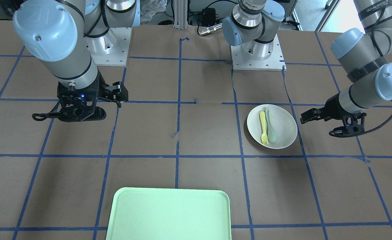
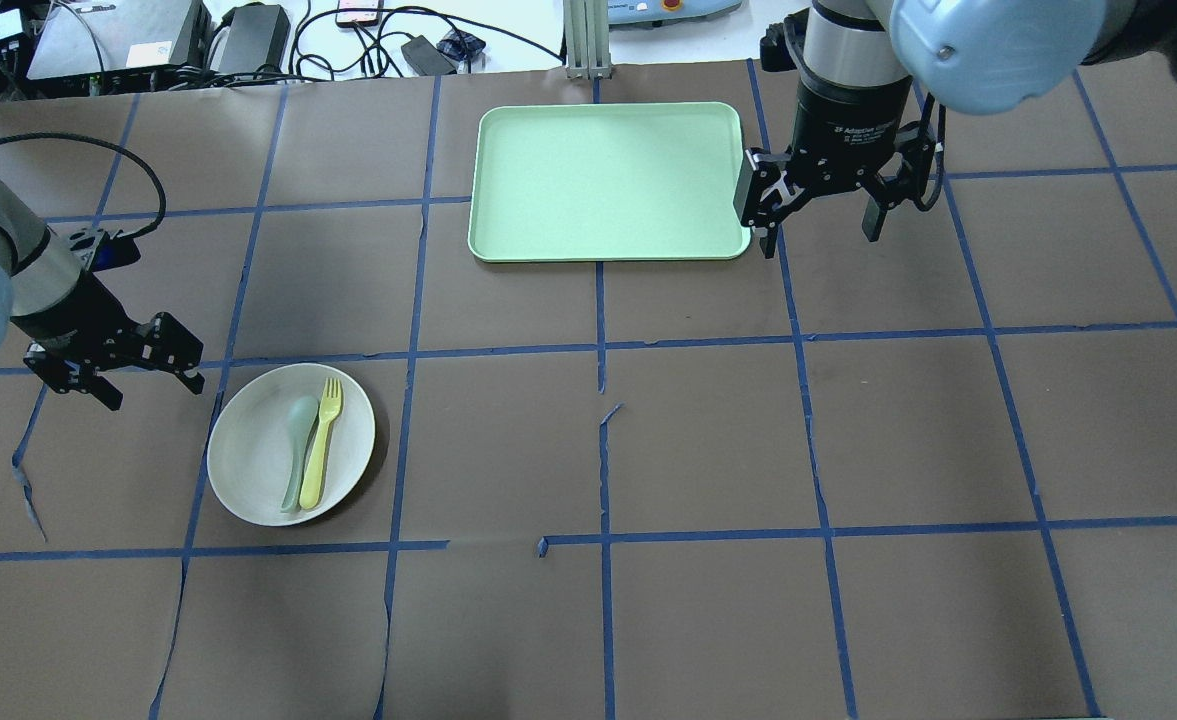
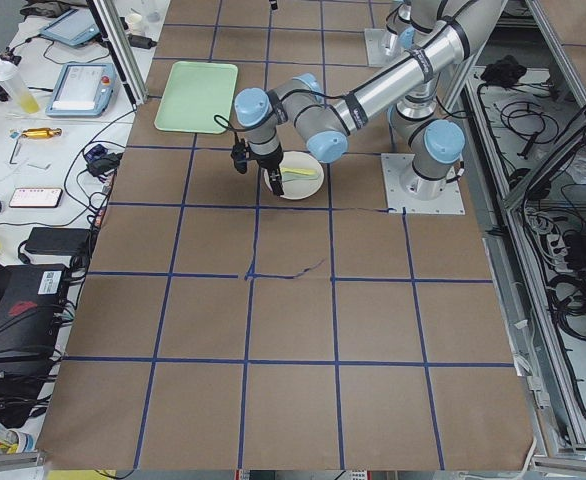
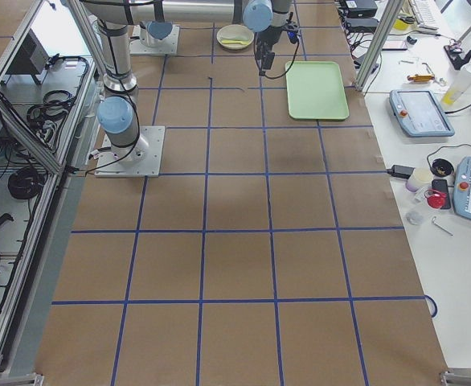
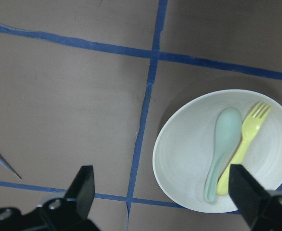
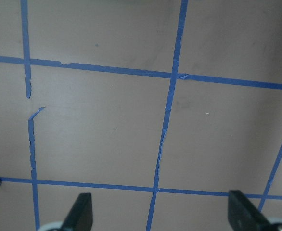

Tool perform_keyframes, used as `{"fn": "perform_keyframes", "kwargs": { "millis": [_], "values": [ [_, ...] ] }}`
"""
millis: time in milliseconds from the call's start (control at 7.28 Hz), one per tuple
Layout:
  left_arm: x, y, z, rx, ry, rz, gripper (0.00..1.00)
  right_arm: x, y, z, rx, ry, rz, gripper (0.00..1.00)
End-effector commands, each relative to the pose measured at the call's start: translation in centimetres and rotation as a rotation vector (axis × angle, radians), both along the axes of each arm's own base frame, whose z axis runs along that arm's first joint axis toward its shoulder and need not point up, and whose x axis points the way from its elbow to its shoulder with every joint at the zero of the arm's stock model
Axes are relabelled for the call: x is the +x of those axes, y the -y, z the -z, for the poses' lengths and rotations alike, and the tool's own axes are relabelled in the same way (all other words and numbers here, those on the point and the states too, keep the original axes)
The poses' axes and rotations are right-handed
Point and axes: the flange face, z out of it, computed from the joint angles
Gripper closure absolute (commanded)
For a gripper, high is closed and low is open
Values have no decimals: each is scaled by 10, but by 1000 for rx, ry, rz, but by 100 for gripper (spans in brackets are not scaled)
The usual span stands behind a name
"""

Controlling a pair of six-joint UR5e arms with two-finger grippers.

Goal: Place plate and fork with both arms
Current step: 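Move the left gripper down to the rim of the white plate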

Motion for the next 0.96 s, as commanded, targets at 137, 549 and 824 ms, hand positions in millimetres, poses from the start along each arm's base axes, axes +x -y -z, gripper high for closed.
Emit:
{"fn": "perform_keyframes", "kwargs": {
  "millis": [137,549,824],
  "values": [
    [-15,-27,48,71,-71,124,3,0,-4,12,26,-3,0,0],
    [-11,-22,71,89,-66,132,8,0,-4,15,31,-2,-6,0],
    [-8,-17,84,83,-56,135,13,0,-4,15,30,-2,-6,0]
  ]
}}
